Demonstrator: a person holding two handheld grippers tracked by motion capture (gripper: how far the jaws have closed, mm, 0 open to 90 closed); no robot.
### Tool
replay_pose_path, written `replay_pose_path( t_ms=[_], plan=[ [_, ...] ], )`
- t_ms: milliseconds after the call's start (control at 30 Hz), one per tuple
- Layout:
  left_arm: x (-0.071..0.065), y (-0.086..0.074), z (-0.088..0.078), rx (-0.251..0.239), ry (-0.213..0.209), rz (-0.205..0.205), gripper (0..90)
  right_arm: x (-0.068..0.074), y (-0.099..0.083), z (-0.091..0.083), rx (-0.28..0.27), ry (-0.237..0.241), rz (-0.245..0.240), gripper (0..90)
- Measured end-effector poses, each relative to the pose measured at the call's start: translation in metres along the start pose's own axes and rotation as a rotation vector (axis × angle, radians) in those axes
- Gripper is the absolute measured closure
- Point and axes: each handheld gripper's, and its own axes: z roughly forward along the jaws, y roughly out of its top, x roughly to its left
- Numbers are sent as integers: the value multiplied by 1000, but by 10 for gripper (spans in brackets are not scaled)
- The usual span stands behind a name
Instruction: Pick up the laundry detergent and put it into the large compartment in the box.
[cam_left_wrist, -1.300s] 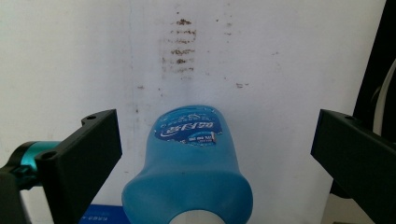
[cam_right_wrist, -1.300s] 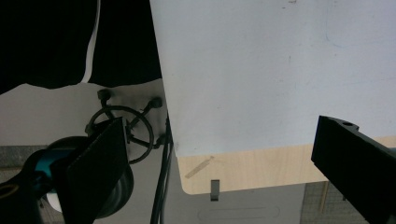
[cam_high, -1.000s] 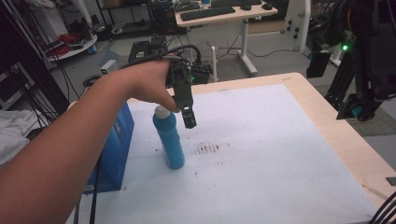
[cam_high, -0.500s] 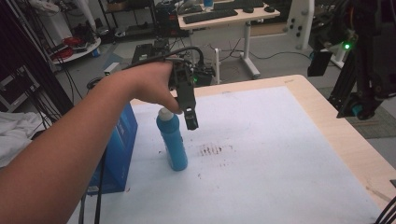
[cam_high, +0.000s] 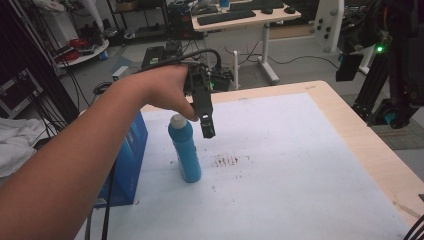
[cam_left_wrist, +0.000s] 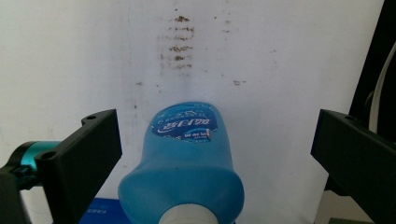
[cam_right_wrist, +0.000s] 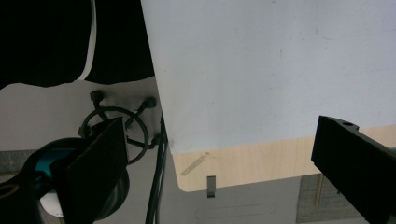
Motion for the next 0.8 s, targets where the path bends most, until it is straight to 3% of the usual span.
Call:
replay_pose_path(
  t_ms=[300, 500, 767, 800],
  plan=[
    [-3, 0, -3, -6, 5, -22, 17, -3, 1, 5, 10, 1, -16, 30],
    [-4, -6, -9, -2, 32, -77, 17, -4, 0, 7, 2, -2, -35, 30],
    [-5, -7, -11, -1, 41, -104, 17, -6, 0, 9, 7, 6, -38, 30],
    [-5, -8, -12, -4, 41, -133, 17, -6, 0, 9, 7, 6, -38, 30]
  ],
)
